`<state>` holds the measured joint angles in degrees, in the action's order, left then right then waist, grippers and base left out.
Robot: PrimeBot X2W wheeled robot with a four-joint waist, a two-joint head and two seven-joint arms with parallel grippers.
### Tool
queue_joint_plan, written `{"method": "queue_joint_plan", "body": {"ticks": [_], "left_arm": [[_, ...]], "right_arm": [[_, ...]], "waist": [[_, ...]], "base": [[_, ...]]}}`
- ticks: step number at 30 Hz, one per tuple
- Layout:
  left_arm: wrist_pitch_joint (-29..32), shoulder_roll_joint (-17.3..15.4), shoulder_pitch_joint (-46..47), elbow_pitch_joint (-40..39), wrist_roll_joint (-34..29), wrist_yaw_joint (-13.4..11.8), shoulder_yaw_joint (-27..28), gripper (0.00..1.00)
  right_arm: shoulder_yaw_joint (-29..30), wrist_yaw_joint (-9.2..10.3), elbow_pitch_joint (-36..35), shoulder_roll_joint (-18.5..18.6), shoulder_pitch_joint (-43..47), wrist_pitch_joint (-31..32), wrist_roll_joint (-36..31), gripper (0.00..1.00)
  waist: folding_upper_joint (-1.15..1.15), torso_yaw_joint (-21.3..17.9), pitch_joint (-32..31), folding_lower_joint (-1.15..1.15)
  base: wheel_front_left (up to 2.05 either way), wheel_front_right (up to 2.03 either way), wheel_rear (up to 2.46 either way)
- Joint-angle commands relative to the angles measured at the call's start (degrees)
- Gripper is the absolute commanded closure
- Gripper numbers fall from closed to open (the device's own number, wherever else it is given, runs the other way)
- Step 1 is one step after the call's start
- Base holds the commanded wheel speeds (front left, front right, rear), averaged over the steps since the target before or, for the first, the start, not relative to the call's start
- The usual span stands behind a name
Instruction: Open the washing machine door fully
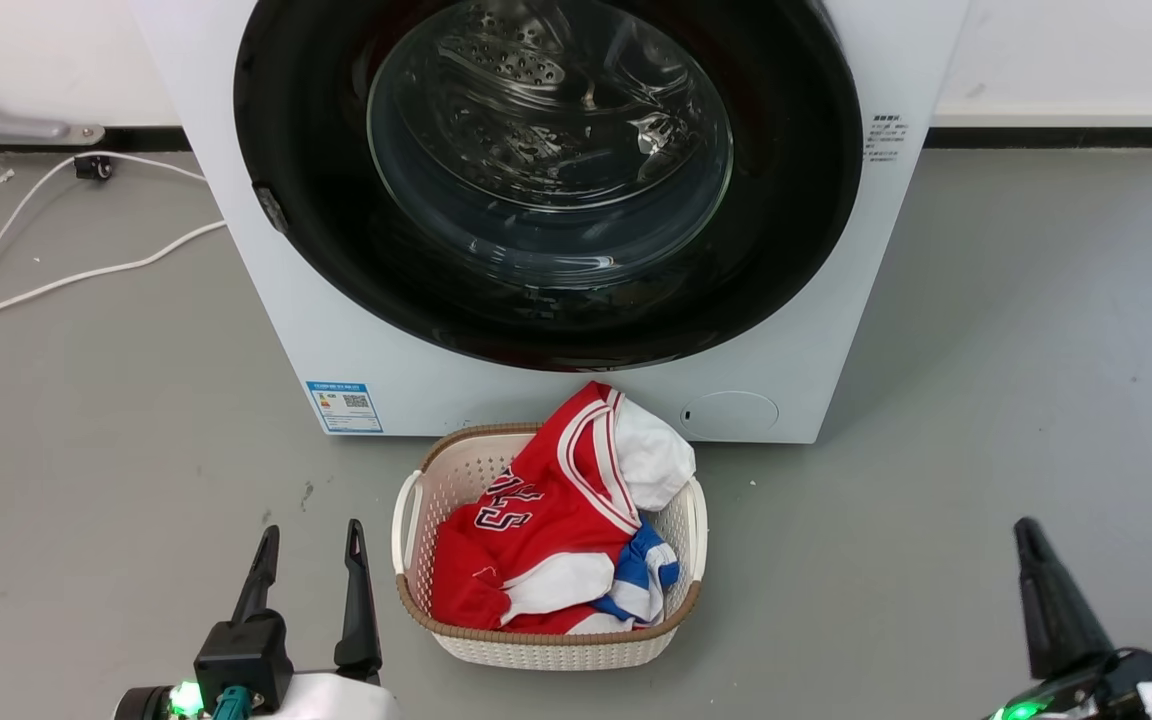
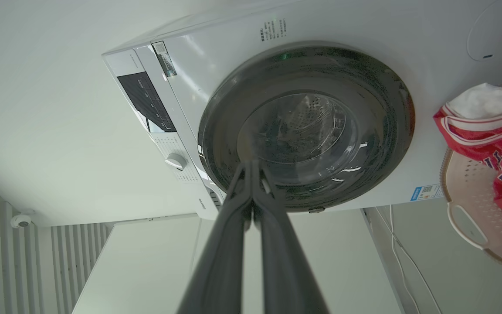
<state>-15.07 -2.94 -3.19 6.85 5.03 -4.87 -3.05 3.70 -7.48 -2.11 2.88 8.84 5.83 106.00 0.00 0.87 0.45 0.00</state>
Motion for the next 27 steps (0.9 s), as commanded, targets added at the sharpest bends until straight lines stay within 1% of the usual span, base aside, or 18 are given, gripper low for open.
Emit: {"method": "queue_joint_plan", "body": {"ticks": [1,6,8,12,16,17,18,23,27], "left_arm": [[-0.2,0.1,0.1,-0.3,-0.4,-0.2,0.2,0.00],[-0.2,0.1,1.6,-0.9,-0.8,-0.1,0.1,0.00],[-0.2,0.1,2.1,-1.1,-0.9,-0.1,0.0,0.00],[-0.2,0.1,4.2,-2.0,-1.3,0.2,-0.3,0.00],[-0.2,0.1,6.7,-3.0,-1.4,0.6,-0.9,0.00],[-0.2,0.1,7.5,-3.3,-1.4,0.6,-1.0,0.00],[-0.2,0.1,7.5,-3.3,-1.4,0.6,-1.0,0.00],[-0.2,0.1,11.0,-4.5,-1.4,0.6,-1.9,0.00],[-0.2,0.1,13.8,-5.2,-1.4,0.6,-2.3,0.00]], "right_arm": [[1.2,-0.02,0.5,0.0,-1.8,-0.3,-0.2,1.00],[6.6,-0.02,3.0,0.0,-7.2,0.7,0.1,1.00],[9.1,-0.02,4.6,0.6,-10.1,1.4,-0.2,1.00],[13.6,-0.02,8.4,2.9,-17.5,3.4,-0.2,1.00],[16.8,-0.02,12.8,6.4,-26.0,5.3,0.5,1.00],[17.3,-0.02,14.0,7.5,-28.3,5.8,0.4,1.00],[17.3,-0.02,14.0,7.5,-28.3,5.8,0.4,1.00],[17.6,-0.02,20.2,13.0,-39.4,8.0,-0.2,1.00],[15.9,-0.02,25.3,17.3,-48.2,9.7,-0.9,1.00]], "waist": [[0.00,-0.1,0.3,0.00],[0.00,0.1,2.7,0.00],[0.00,0.3,3.9,0.00],[0.00,1.0,7.3,0.00],[0.00,2.0,11.6,0.00],[0.00,2.2,12.7,0.00],[0.00,2.2,12.7,0.00],[0.00,3.3,18.5,0.00],[0.00,3.9,22.9,0.00]], "base": [[0.00,0.00,0.00],[0.00,0.00,0.00],[0.00,0.00,0.00],[0.00,0.00,0.00],[0.00,0.00,0.00],[0.00,0.00,0.00],[0.00,0.00,0.00],[0.00,0.00,0.00],[0.00,0.00,0.00]]}}
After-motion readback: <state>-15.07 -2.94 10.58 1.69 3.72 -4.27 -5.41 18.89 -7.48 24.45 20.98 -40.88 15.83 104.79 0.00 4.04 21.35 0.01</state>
